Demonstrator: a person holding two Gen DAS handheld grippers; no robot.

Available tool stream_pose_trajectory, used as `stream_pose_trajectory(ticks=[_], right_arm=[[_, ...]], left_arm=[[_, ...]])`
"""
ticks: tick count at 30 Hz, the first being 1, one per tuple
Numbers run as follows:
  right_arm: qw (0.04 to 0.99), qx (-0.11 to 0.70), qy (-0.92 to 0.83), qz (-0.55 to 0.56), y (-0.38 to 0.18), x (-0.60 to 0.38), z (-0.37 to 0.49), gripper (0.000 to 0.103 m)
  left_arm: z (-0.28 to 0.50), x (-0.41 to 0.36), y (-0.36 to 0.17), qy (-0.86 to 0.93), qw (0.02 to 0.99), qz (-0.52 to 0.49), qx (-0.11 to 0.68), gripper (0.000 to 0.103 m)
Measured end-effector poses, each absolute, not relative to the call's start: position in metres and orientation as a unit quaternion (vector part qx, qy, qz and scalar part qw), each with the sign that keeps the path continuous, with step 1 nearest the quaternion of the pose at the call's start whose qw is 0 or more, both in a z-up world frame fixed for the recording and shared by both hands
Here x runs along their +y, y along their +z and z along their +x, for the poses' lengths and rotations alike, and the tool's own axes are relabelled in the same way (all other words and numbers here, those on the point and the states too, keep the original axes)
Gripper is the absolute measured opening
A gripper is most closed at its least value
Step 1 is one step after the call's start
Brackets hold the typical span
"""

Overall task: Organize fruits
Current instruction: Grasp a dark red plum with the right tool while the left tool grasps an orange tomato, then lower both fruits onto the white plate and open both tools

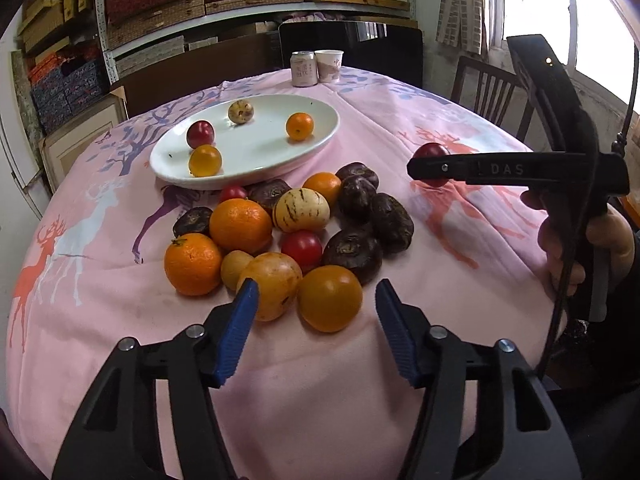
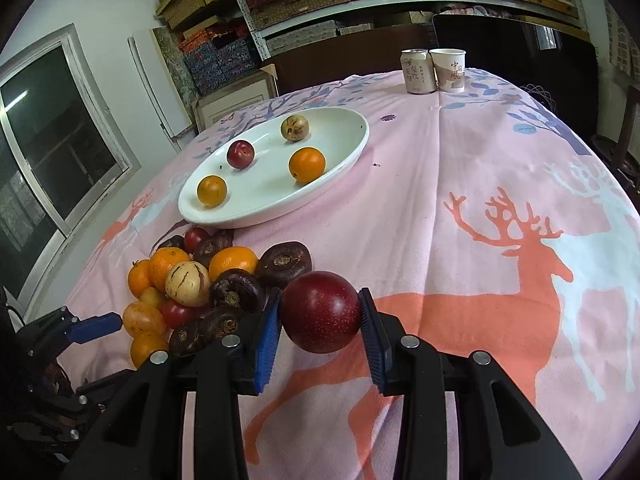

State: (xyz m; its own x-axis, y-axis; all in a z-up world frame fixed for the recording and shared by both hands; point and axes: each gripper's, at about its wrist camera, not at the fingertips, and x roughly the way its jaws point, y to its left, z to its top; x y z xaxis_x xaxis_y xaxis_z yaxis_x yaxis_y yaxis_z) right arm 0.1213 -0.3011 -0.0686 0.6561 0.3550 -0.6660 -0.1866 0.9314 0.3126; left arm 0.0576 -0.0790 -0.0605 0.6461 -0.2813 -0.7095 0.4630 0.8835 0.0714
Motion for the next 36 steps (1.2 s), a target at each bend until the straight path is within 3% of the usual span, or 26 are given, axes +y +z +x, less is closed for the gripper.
stream_pose_trajectory(ticks=[3, 6, 19, 21, 36], right_arm=[[0.904, 0.382, 0.153, 0.117, -0.068, -0.305, 0.119, 0.038], [0.904, 0.379, 0.155, 0.125, -0.068, -0.308, 0.118, 0.038], [0.904, 0.371, 0.164, 0.133, -0.067, -0.31, 0.116, 0.038], [0.905, 0.369, 0.166, 0.134, -0.067, -0.31, 0.116, 0.038], [0.9, 0.378, 0.171, 0.131, -0.061, -0.307, 0.112, 0.038]], left_arm=[[0.059, -0.085, -0.059, -0.206, 0.9, 0.128, 0.363, 0.059], [0.054, -0.094, -0.06, -0.22, 0.892, 0.134, 0.371, 0.041], [0.066, -0.101, -0.078, -0.173, 0.891, 0.155, 0.39, 0.043], [0.067, -0.099, -0.078, -0.172, 0.892, 0.148, 0.39, 0.038], [0.06, -0.054, -0.024, -0.204, 0.913, 0.063, 0.348, 0.037]])
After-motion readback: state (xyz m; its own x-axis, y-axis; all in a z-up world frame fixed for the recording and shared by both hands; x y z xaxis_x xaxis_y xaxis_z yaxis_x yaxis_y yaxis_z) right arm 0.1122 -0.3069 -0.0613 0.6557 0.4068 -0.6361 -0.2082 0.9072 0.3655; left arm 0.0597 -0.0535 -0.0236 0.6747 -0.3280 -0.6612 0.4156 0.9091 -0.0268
